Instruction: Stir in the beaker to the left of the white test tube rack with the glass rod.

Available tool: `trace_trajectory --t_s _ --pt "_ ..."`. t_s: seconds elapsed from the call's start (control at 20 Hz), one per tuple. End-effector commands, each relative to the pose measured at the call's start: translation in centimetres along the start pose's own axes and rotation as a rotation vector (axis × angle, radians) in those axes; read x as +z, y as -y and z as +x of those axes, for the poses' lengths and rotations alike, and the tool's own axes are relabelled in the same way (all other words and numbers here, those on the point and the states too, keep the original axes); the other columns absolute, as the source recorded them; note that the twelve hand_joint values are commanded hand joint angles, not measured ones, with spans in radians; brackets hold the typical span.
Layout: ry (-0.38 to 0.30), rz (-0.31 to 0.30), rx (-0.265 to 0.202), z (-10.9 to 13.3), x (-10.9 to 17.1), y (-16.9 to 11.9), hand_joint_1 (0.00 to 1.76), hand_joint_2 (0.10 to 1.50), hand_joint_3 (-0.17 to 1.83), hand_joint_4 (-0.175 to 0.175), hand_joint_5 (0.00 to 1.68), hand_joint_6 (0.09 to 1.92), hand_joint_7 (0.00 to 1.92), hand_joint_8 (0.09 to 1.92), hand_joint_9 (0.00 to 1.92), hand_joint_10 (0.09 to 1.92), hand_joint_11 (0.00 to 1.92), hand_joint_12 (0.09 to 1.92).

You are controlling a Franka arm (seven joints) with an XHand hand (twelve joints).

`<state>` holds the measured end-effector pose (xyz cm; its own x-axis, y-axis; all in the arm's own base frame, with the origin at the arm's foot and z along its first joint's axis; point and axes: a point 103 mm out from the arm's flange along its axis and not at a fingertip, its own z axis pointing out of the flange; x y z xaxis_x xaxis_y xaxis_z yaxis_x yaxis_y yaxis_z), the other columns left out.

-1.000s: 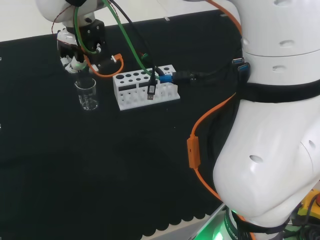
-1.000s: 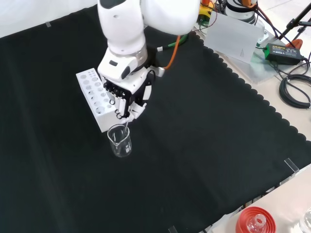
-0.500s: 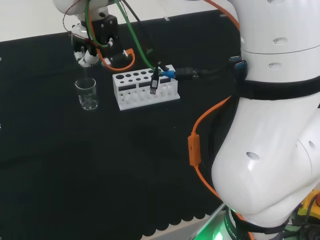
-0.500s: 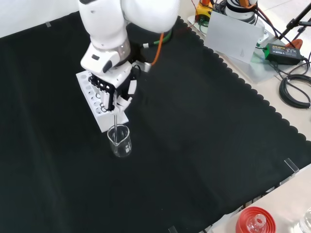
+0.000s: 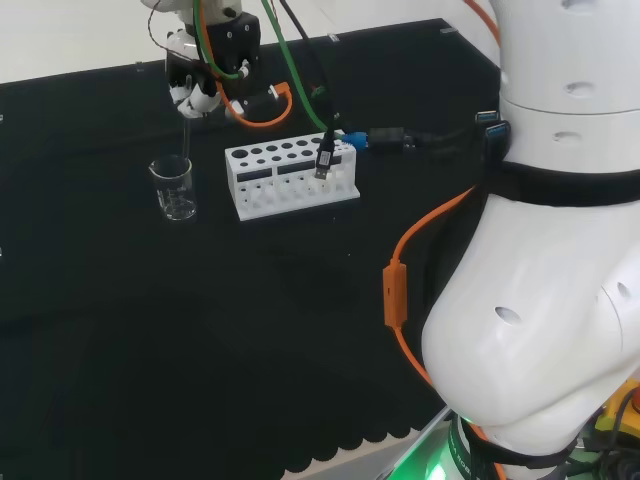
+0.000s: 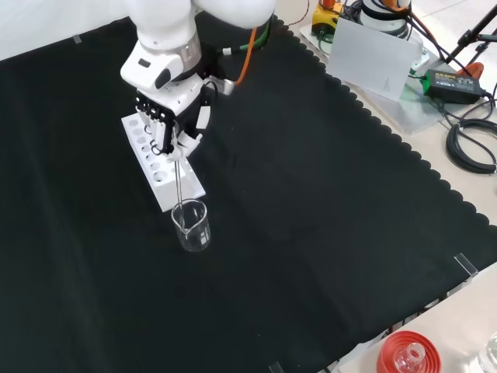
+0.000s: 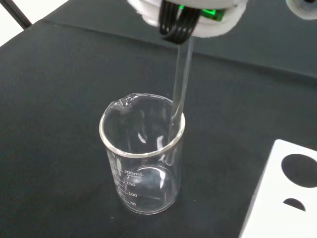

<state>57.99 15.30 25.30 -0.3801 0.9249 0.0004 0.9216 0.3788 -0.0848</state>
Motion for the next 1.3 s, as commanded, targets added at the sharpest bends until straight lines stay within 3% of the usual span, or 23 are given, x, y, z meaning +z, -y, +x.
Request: trace_trajectory --t_s 0.05,0.25,0.45,0.7,1.3 --pt "0.016 -0.011 0.001 -0.3 -1.3 1.1 1.31 0.76 0.52 -0.175 1.06 0.75 1.32 0.77 1.85 0.15 1.62 0.55" --pt "0.015 -0.046 -0.002 -0.4 -1.4 1.0 1.31 0.76 0.53 -0.175 1.07 0.75 1.32 0.77 1.85 0.15 1.62 0.55" --pt "0.027 -0.046 -0.009 2.2 -2.7 2.7 1.31 0.76 0.53 -0.175 1.07 0.75 1.32 0.76 1.85 0.15 1.62 0.55" --pt "0.022 -0.038 -0.031 4.5 -2.9 2.9 1.31 0.76 0.54 -0.175 1.07 0.75 1.32 0.76 1.85 0.15 1.62 0.55" --pt "0.022 -0.041 -0.062 7.2 -2.9 2.3 1.31 0.75 0.54 -0.175 1.07 0.75 1.33 0.76 1.85 0.15 1.62 0.55"
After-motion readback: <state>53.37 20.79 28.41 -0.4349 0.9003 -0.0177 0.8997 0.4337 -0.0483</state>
